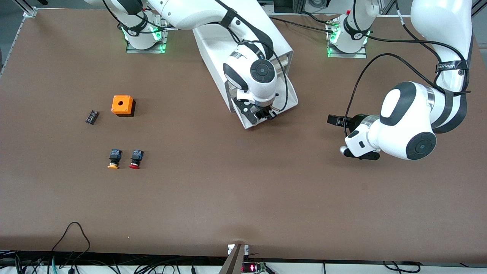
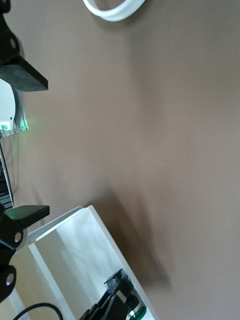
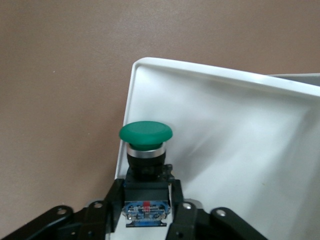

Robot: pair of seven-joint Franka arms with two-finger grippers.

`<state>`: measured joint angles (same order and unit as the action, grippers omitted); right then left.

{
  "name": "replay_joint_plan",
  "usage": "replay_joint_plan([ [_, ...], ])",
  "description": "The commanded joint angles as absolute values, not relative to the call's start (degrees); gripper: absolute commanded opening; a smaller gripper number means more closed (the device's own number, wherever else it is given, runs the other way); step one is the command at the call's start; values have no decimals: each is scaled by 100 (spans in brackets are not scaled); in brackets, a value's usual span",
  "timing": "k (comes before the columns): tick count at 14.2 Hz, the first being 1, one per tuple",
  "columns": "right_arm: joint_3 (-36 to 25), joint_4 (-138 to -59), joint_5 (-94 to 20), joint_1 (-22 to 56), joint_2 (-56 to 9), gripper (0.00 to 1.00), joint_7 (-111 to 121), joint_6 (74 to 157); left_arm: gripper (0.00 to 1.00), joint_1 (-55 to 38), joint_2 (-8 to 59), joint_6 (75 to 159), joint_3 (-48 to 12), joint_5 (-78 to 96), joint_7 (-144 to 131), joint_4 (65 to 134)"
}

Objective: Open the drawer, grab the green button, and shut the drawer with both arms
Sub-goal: 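Lift the green button out with the right gripper while the left gripper withdraws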

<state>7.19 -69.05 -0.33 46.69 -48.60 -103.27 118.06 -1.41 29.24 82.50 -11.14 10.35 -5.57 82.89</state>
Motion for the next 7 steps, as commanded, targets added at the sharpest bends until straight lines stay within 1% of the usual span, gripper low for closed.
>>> replay_joint_plan([
  [1, 677, -6917, -97, 4702, -4825, 0, -10336, 11927, 100, -141, 3181, 8191, -1037, 870, -598, 8025],
  [3, 668, -6812, -97, 4702, -4781, 0, -10249, 11874, 100, -228, 3252, 8218, -1046, 539, -606, 7981],
  [5, 668, -6479, -105, 4641, -4781, 0, -10195, 11700, 100, -368, 3261, 8279, -1081, 343, -659, 7867],
  [7, 624, -6232, -97, 4588, -4764, 0, -9733, 11331, 100, -439, 3252, 8759, -1081, 343, -912, 7910],
])
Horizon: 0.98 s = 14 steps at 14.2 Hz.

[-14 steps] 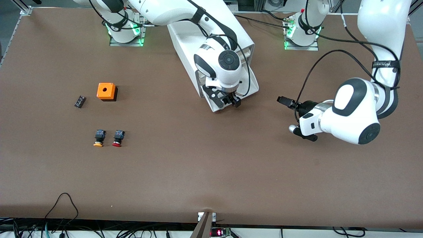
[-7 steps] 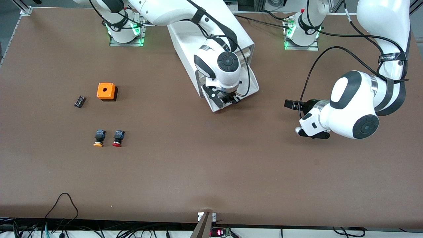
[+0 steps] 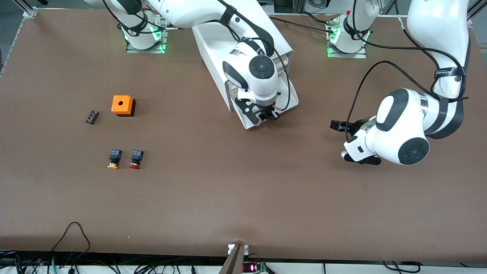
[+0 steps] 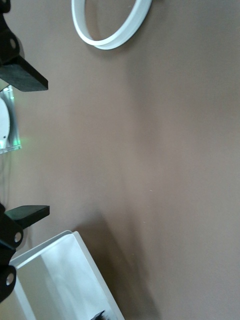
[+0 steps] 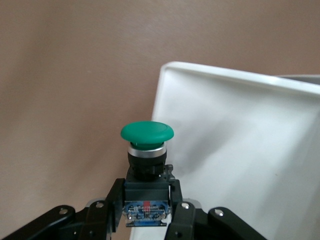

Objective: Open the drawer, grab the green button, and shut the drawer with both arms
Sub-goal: 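Lift the green button out with the right gripper while the left gripper withdraws, then carry the green button beside the red button while the left gripper pushes drawer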

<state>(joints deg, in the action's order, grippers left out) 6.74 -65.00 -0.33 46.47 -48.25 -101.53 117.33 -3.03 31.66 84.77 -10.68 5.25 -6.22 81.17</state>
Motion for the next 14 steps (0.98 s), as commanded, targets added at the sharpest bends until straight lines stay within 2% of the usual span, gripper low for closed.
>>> replay_joint_plan([
  [1, 607, -6197, -88, 4570, -4729, 0, -9312, 11112, 100, -448, 3226, 8989, -1090, 343, -1314, 7980],
  [4, 344, -6179, 35, 4413, -4439, 0, -7626, 10688, 100, -641, 3155, 9279, -1151, 404, -2572, 8217],
  [6, 176, -6214, 0, 4246, -4238, 0, -6649, 10661, 99, -738, 2972, 10146, -1204, 404, -3083, 8908],
  [9, 141, -6310, 9, 3763, -4149, 0, -5217, 10206, 99, -764, 2375, 12201, -1414, 413, -3347, 10595],
  [11, 132, -6459, 9, 3333, -3983, 0, -4241, 9968, 99, -782, 2408, 12917, -1704, 396, -4197, 10985],
  [14, 132, -7293, -9, 2630, -3438, 0, -2904, 10028, 99, -1194, 2557, 13649, -1767, 343, -4981, 11285],
])
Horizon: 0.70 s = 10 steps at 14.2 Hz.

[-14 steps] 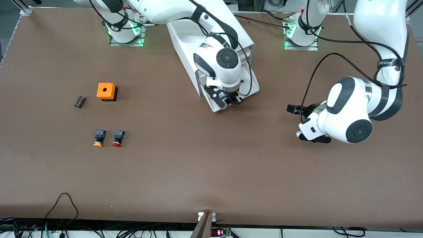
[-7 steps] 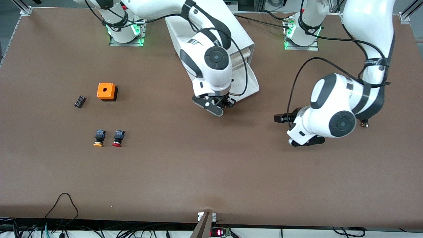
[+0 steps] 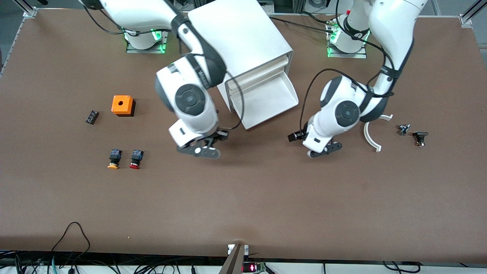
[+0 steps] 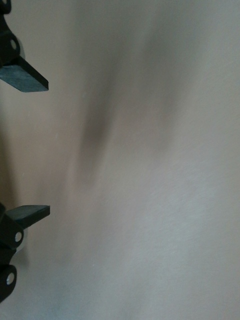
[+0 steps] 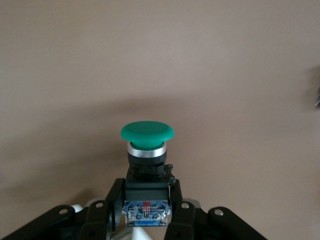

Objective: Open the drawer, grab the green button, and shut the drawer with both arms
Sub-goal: 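Carry the green button beside the red button while the left gripper pushes drawer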

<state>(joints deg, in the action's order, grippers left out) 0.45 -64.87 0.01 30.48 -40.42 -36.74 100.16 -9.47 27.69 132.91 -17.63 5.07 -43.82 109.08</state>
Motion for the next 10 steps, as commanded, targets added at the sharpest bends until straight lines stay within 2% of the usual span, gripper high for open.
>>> replay_joint_plan([
  [1, 132, -7521, -9, 2471, -3323, 0, -2683, 10037, 99, -1326, 2601, 13684, -1758, 334, -5166, 11311],
  [4, 97, -8242, -9, 2014, -3094, 0, -2268, 10501, 99, -1590, 2698, 13728, -1767, 334, -5457, 11329],
  [7, 97, -8892, -26, 1487, -3120, 0, -1654, 11317, 99, -1811, 2707, 13729, -1767, 325, -5599, 11329],
  [10, 97, -9298, -26, 1284, -3286, 0, -1310, 11986, 99, -2003, 2716, 13720, -1775, 325, -5607, 11408],
])
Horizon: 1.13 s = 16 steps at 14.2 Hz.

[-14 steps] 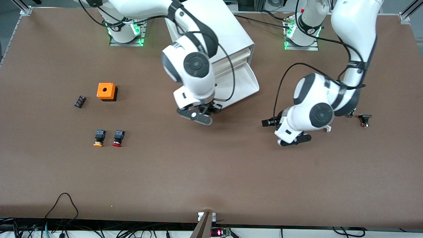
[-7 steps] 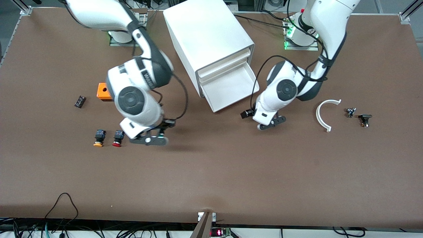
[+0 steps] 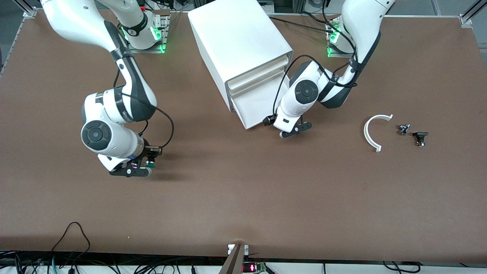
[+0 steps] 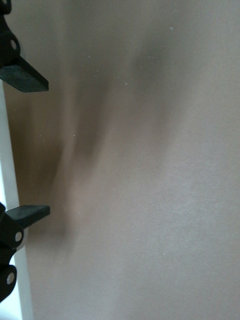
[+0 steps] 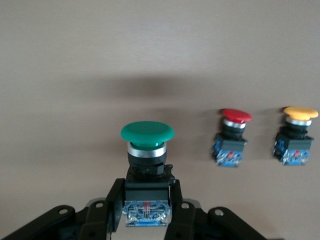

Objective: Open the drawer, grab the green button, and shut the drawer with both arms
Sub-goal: 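Carry the green button beside the red button while the left gripper pushes drawer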

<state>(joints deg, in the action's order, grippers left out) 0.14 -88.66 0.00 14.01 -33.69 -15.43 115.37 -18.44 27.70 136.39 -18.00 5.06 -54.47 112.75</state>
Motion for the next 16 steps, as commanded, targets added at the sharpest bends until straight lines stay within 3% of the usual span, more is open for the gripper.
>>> replay_joint_plan([
  [1, 97, -9325, -52, 1266, -3392, 0, -1301, 12127, 99, -2082, 2716, 13720, -1784, 325, -5616, 11478],
  [7, 105, -9369, -272, 1169, -3858, 0, -1301, 12437, 99, -2302, 2681, 13632, -2048, 343, -5827, 11584],
  [8, 105, -9360, -272, 1169, -3858, 20, -1327, 12393, 99, -2311, 2689, 13641, -2126, 351, -5827, 11584],
  [10, 114, -9360, -299, 1143, -3919, 99, -1336, 12393, 99, -2276, 2689, 13632, -2276, 404, -5836, 11619],
  [14, 97, -9255, -334, 1125, -3719, 100, -1432, 12366, 99, -2285, 2716, 13614, -2382, 509, -5871, 11654],
  [16, 123, -9046, -290, 1099, -3482, 100, -1380, 11912, 99, -2338, 2716, 13614, -2391, 702, -5871, 11654],
])
